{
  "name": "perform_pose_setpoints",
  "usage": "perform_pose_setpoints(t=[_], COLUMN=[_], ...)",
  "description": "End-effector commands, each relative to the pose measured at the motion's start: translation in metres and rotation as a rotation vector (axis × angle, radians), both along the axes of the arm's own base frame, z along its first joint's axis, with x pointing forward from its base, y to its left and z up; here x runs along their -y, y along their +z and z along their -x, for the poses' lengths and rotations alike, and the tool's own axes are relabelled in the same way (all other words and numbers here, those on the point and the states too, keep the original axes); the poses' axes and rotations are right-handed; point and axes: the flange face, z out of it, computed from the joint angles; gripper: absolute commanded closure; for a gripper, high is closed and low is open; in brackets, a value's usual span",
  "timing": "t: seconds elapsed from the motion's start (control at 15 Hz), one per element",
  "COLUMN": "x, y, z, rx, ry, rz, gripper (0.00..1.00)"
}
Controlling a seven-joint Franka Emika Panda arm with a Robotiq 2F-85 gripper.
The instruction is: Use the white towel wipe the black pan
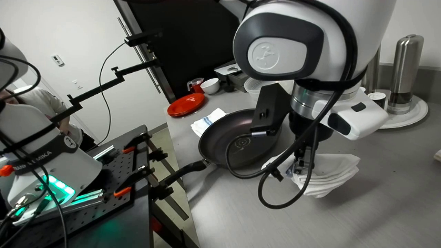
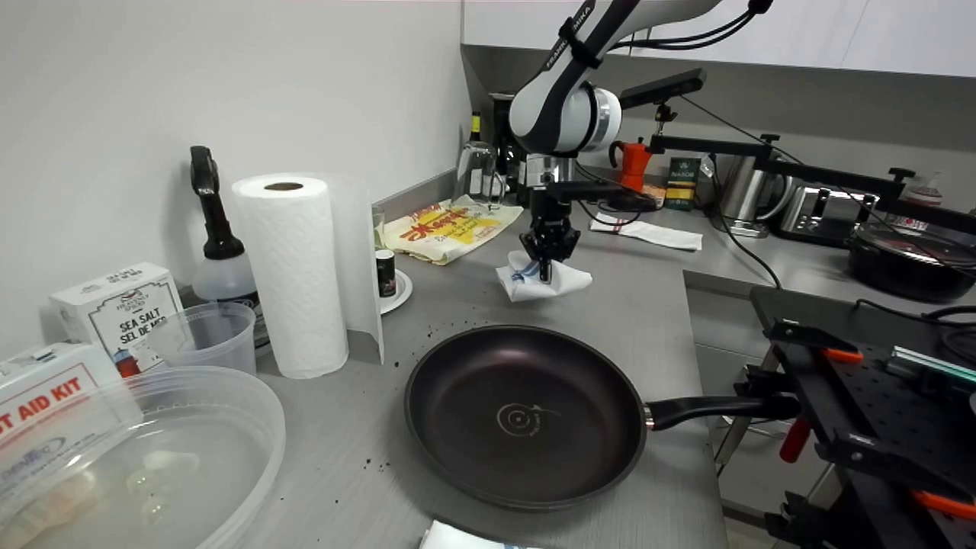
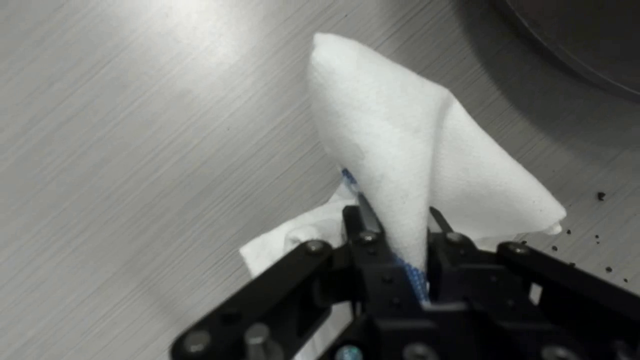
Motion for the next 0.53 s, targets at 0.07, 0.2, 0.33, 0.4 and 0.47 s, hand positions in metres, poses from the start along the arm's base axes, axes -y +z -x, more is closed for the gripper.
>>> perform_pose_setpoints(t=[0.07, 0.2, 0.33, 0.4, 0.47], x=[-0.004, -0.004, -0.003, -0.004, -0.005], y=[-0.003, -0.003, -0.009, -0.011, -0.013], z=[-0.002, -0.003, -0.001, 0.001, 0.004], rx=[-0.032, -0.033, -0.055, -0.067, -0.079], ry=[0.001, 0.002, 0.003, 0.004, 0.004], rz=[-0.001, -0.004, -0.009, -0.016, -0.019], gripper=[0.95, 0.95, 0.95, 0.95, 0.57])
